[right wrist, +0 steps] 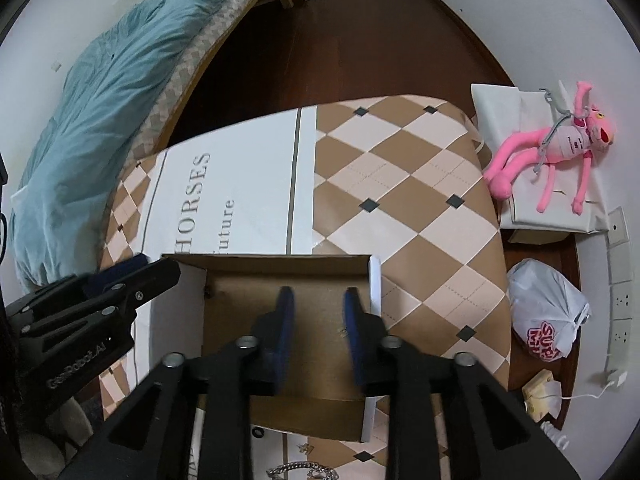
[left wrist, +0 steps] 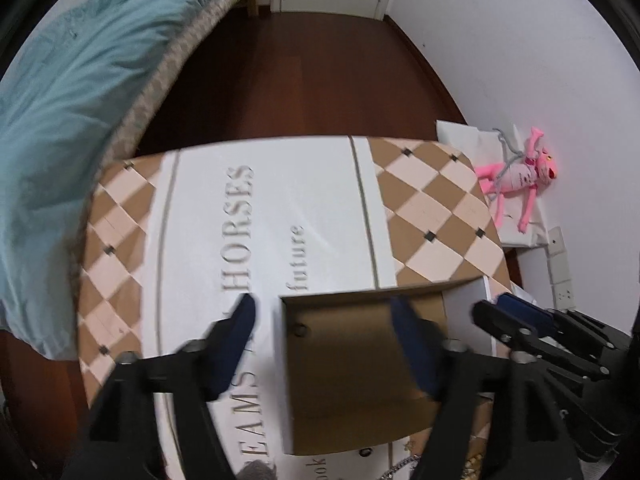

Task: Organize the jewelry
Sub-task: 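Carry the gold stud into the box with the right tool while the left tool drops the ring in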

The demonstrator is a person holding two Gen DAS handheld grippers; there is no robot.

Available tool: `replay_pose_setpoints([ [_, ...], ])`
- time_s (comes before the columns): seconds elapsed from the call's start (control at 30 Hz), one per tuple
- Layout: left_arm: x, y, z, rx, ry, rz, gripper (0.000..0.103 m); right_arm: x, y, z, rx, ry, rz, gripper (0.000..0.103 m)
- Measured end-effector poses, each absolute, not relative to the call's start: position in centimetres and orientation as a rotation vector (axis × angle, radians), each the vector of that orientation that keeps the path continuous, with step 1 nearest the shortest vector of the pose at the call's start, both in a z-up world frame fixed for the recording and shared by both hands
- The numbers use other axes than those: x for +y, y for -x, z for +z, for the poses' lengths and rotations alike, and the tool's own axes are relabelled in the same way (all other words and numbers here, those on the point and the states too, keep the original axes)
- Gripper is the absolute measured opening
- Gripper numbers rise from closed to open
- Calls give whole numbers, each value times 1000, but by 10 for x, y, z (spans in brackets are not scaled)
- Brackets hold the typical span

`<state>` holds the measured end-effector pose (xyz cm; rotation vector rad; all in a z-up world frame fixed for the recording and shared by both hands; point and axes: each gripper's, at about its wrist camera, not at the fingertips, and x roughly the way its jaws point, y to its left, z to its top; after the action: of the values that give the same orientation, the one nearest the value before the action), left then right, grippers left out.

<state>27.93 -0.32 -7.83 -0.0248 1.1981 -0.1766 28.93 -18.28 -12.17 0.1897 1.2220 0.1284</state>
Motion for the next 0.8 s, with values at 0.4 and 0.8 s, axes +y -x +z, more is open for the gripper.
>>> replay_pose_setpoints([
  [0.4,15,-238,-92,1158,-32,-50,95,-183,-259,-120,1209,-15,-4,87],
  [0.8,18,-213,-57,1074,-27,-32,95,-185,-233,-93,1136,-24,-33,93],
])
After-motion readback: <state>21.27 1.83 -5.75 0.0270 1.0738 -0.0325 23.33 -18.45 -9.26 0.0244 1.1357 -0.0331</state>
